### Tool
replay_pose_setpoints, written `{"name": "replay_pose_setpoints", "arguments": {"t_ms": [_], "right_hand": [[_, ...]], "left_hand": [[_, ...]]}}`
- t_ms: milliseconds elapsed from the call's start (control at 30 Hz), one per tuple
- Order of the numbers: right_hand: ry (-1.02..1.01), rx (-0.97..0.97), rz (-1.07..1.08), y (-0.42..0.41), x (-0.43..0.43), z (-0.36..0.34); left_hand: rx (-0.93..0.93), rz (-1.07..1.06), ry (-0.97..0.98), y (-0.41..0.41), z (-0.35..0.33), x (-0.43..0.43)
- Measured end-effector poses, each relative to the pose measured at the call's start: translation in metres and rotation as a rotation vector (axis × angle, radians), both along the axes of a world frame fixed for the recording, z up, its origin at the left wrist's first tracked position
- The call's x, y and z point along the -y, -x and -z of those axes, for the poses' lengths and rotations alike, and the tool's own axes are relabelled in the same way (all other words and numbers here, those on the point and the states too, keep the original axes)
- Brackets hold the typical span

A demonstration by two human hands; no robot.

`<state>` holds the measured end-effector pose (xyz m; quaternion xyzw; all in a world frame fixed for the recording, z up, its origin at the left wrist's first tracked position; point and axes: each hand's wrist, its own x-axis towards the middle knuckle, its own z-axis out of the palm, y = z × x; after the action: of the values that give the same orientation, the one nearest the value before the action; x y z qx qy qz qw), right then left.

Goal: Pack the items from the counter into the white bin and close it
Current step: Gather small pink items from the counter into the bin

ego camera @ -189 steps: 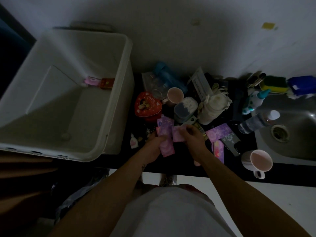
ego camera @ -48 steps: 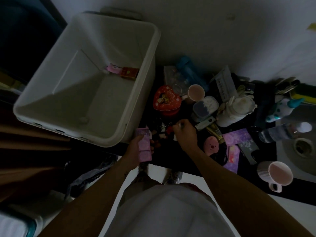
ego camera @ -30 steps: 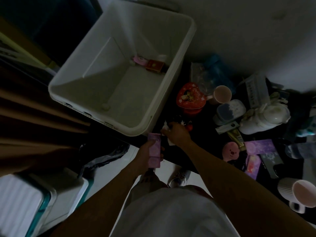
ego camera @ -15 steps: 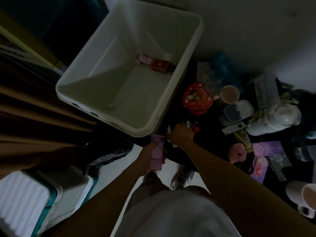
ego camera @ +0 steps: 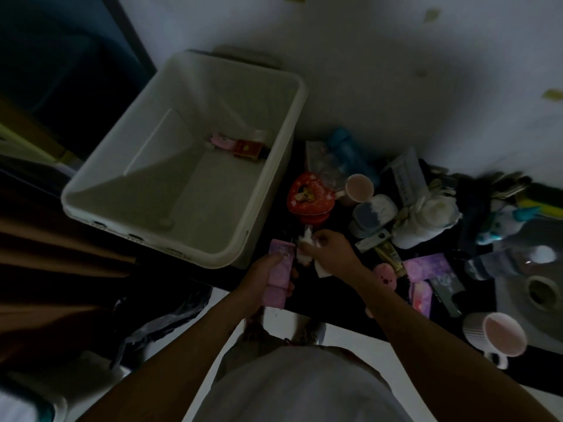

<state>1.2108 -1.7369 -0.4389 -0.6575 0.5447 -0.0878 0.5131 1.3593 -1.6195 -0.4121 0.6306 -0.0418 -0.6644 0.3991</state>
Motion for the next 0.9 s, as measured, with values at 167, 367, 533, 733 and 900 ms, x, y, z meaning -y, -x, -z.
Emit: {"name": "replay_pose_setpoints", "arguments": {"t_ms": [167,367,533,733,900], "right_hand": [[0.106,0.089,0.082,0.026,0.016,-0.041],[0.277,0.200,0.162,0.042,0.027,-0.082],[0.336,0.283,0.200,0.034,0.034,-0.112],[0.333,0.467,0.218,-0.002,0.040,-0.149],[0.342,0.449,0.212,-0.053,0.049,-0.165]], "left_hand": [[-0.024,-0.030,0.113,0.020,-0.026,0.034],[0.054,0.054,0.343,0.029,-0.069,0.066],[0.086,0.053,0.410,0.006,-0.106,0.091],[0.139,0.008,0.509,-0.044,-0.137,0.113],[0.134,0.002,0.541,-0.090,-0.142,0.122]]}}
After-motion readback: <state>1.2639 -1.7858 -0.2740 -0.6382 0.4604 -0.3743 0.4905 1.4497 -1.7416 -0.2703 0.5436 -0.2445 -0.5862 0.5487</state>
